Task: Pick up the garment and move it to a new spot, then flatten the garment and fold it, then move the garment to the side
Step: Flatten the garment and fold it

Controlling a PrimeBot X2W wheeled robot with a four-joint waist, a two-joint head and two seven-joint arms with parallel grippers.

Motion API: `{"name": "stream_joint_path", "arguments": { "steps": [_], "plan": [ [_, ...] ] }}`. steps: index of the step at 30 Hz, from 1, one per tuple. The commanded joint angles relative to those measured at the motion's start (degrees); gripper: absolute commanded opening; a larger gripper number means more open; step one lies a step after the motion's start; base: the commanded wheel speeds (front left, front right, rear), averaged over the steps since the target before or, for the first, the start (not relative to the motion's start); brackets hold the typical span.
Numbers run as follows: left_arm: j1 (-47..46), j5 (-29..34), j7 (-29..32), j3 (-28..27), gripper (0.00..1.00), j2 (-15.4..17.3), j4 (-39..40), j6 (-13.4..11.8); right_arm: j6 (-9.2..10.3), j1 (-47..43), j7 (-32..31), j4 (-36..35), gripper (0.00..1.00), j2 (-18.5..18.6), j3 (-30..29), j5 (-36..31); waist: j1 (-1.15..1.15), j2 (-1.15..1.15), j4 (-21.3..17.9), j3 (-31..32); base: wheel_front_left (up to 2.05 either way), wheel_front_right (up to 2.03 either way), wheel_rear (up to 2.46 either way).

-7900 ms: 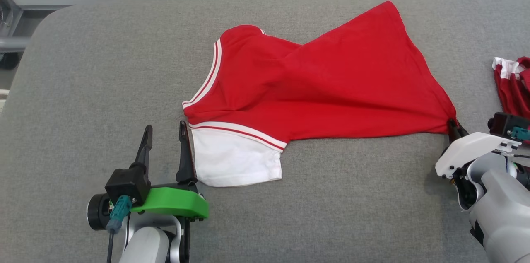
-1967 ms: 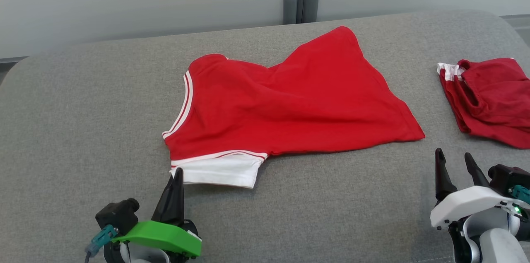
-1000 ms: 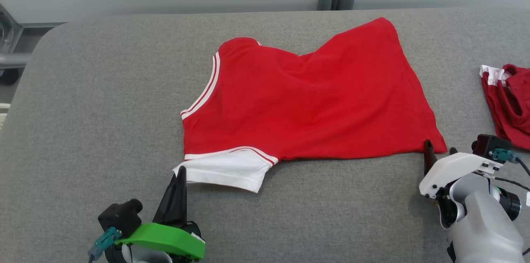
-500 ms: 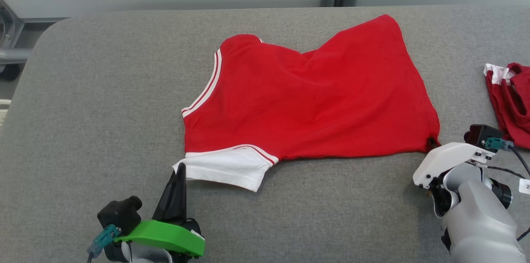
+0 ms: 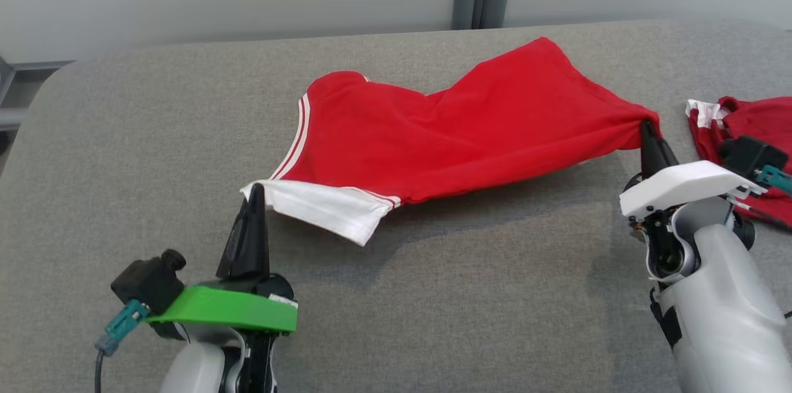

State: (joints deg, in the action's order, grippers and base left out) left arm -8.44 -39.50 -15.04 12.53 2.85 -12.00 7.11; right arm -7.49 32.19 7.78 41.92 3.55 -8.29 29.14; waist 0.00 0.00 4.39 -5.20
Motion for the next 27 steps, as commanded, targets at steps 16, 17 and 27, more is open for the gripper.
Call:
{"name": "stream_joint_path", "arguments": {
  "steps": [16,17,27],
  "plan": [
    [-6.1,0.8,0.7,0.8,0.0,0.9,19.6,-1.1,-0.01,-14.9,-6.4,-39.2,0.0,2.9,0.8,12.2,0.0,0.0,-4.2,5.0,0.0,0.0,0.0],
    [-6.5,0.9,1.0,0.8,0.0,1.1,21.4,-1.2,-0.01,-15.5,-7.0,-41.5,0.0,2.6,0.2,12.3,0.0,0.0,-4.3,5.2,0.0,0.0,0.0],
    [-10.8,2.8,7.2,0.5,0.0,4.2,38.0,-3.6,-0.02,-18.7,-15.3,-59.8,0.0,0.1,-4.4,12.6,0.0,0.0,-4.9,5.5,0.0,0.0,0.0]
  ]
}}
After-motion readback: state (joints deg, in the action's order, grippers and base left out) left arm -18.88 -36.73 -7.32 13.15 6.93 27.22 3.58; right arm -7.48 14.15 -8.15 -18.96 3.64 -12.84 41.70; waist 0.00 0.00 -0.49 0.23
